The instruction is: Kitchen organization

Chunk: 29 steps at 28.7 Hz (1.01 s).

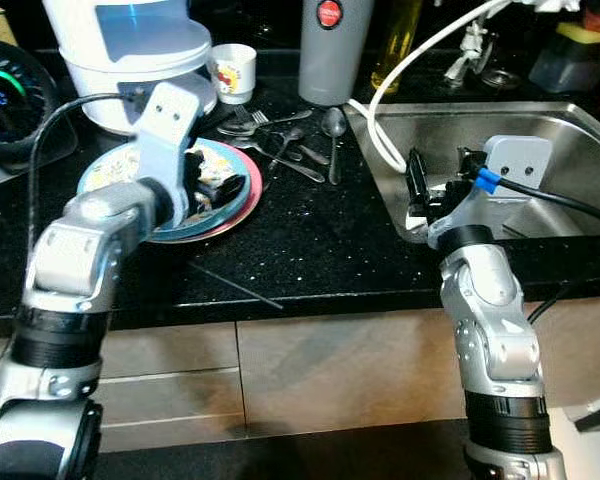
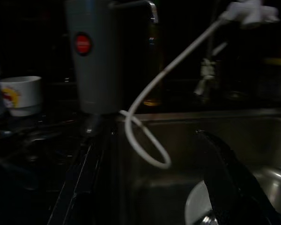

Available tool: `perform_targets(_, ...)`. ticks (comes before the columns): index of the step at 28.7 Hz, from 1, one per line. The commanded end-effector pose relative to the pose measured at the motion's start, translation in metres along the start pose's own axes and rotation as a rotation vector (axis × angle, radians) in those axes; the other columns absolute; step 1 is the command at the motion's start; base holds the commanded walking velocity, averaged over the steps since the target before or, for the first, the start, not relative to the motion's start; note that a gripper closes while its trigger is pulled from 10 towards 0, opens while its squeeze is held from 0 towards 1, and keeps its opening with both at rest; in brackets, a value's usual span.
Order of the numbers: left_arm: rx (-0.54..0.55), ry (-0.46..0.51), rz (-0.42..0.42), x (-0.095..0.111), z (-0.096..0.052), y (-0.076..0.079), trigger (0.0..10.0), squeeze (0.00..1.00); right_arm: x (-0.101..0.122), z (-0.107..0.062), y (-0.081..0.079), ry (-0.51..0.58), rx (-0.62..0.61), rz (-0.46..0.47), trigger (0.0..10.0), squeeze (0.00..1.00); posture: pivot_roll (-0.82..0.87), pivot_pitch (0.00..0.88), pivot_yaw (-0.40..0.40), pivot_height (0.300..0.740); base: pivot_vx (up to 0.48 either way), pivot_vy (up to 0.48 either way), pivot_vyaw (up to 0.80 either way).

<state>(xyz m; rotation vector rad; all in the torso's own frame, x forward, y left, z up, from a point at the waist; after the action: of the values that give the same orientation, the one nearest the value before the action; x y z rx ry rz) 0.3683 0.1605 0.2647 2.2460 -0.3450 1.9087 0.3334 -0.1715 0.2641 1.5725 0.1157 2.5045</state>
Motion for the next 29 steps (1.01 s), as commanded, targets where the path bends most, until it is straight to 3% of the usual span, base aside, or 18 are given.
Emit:
perform_targets(1, 0.092, -0.044, 0.035, -0.015, 0.002, -0.006, 10.0, 0.00, 0.000, -0.003, 0.002, -0.004, -0.006, -0.007, 10.0, 0.00, 0.09, 0.124, 0.013, 0.740, 0.000, 0.000, 0.00)
perform_targets(8, 0.178, -0.030, 0.058, -0.019, 0.002, -0.009, 10.0, 0.00, -0.001, -0.003, 0.003, -0.006, -0.011, -0.009, 10.0, 0.00, 0.09, 0.125, 0.010, 0.740, 0.000, 0.000, 0.00)
perform_targets(10, 0.195, -0.055, 0.001, -0.026, 0.004, -0.008, 10.0, 0.00, 0.000, -0.002, 0.002, -0.003, -0.005, -0.006, 10.0, 0.00, 0.09, 0.124, 0.009, 0.740, 0.000, 0.000, 0.00)
perform_targets(11, 0.206, -0.101, -0.108, -0.038, 0.006, -0.007, 10.0, 0.00, 0.000, -0.002, 0.001, -0.002, -0.001, -0.005, 10.0, 0.00, 0.09, 0.121, 0.008, 0.740, 0.000, 0.000, 0.00)
perform_targets(13, 0.206, -0.101, -0.108, -0.038, 0.006, -0.007, 10.0, 0.00, 0.000, -0.002, 0.001, -0.002, -0.001, -0.005, 10.0, 0.00, 0.09, 0.121, 0.008, 0.740, 0.000, 0.000, 0.00)
perform_targets(15, 0.219, -0.144, -0.222, -0.050, 0.007, -0.006, 10.0, 0.00, 0.000, -0.002, 0.001, -0.002, 0.001, -0.005, 10.0, 0.00, 0.09, 0.118, 0.008, 0.740, 0.000, 0.000, 0.00)
perform_targets(16, 0.219, -0.144, -0.222, -0.050, 0.007, -0.006, 10.0, 0.00, 0.000, -0.002, 0.001, -0.002, 0.001, -0.005, 10.0, 0.00, 0.09, 0.118, 0.008, 0.740, 0.000, 0.000, 0.00)
perform_targets(17, 0.231, -0.160, -0.257, -0.055, 0.007, -0.008, 5.2, 0.00, 0.000, -0.002, 0.001, -0.002, 0.001, -0.006, 10.0, 0.00, 0.09, 0.118, 0.008, 0.740, 0.000, 0.000, 0.00)
perform_targets(18, 0.231, -0.160, -0.257, -0.055, 0.007, -0.008, 5.2, 0.00, 0.000, -0.002, 0.001, -0.002, 0.001, -0.006, 10.0, 0.00, 0.09, 0.118, 0.008, 0.740, 0.000, 0.000, 0.00)
perform_targets(19, 0.231, -0.179, -0.314, -0.060, 0.007, -0.008, 5.2, 0.00, 0.000, -0.002, 0.001, -0.001, 0.001, -0.006, 10.0, 0.00, 0.09, 0.118, 0.008, 0.740, 0.000, 0.000, 0.00)
perform_targets(20, 0.243, -0.195, -0.350, -0.064, 0.006, -0.009, 0.0, 0.00, 0.000, -0.002, 0.001, -0.001, 0.001, -0.006, 10.0, 0.00, 0.09, 0.115, 0.009, 0.740, 0.000, 0.000, 0.00)
perform_targets(22, 0.259, -0.212, -0.374, -0.070, 0.003, -0.012, 0.0, 0.00, 0.000, -0.002, 0.002, -0.001, 0.002, -0.007, 10.0, 0.00, 0.09, 0.114, 0.007, 0.740, 0.000, 0.000, 0.00)
perform_targets(29, 0.302, -0.208, -0.271, -0.068, 0.002, -0.021, 0.0, 0.00, 0.001, -0.001, 0.000, 0.001, 0.009, -0.004, 10.0, 0.00, 0.09, 0.111, 0.004, 0.740, 0.000, 0.000, 0.00)
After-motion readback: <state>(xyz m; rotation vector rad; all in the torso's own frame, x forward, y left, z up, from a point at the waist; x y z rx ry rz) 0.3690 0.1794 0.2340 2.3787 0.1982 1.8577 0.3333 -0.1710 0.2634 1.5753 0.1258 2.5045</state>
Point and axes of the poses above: a point about 5 cm out from each wrist's last joint towards the gripper, its own z axis pointing out of the wrist towards the gripper, its own x axis along the axis of the wrist's last joint, y = z × x, the point moved 2 cm from there along z, pointing out of the wrist towards the gripper, and after that the axes turned 12 degrees about -z, right-handed, at the moved point
